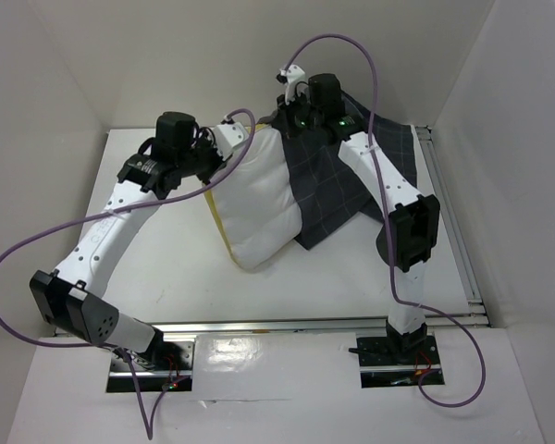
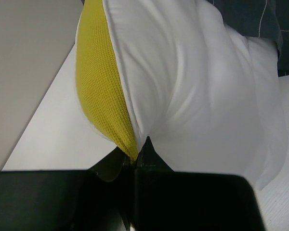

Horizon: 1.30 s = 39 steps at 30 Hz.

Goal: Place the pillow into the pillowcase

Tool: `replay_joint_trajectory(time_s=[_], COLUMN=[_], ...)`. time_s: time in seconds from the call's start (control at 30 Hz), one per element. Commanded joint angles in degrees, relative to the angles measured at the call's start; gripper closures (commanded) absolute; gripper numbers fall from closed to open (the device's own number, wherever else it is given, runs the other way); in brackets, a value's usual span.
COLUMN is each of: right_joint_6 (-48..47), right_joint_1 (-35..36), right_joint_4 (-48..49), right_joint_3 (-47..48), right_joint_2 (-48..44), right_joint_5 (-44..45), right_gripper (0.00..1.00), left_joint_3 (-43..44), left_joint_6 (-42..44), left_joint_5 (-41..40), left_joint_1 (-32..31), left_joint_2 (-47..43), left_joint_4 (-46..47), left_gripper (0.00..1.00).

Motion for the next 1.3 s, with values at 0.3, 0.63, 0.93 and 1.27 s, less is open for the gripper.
replay_joint_trajectory(time_s=[0.3,0.63,0.93,1.27], right_joint_6=[8.8,12.05,15.57,16.18], right_joint_1=[10.21,12.78,13.83,14.36], right_joint_4=[-5.42,-6.04,-3.15,-0.07], right_joint_3=[15.57,17.86,20.85,19.71], right_joint_2=[-2.34,-2.34,-1.81,-1.81], right_joint_5=[-12.81,-16.6,-18.36,-18.36], right_gripper=[1.0,1.0,1.0,1.0], left_joint_3=[2.69,5.69,10.52,9.29], left_joint_6=[-1.92,-9.48,-19.32,-37.42], left_joint_5=[-8.25,-11.07,-4.83,8.96], left_joint_1=[-1.94,-1.94,-1.94,-1.42], left_joint_2=[0.57,2.6,4.36,4.89], left_joint_4=[16.55,21.56,19.9,19.54], left_gripper=[1.0,1.0,1.0,1.0])
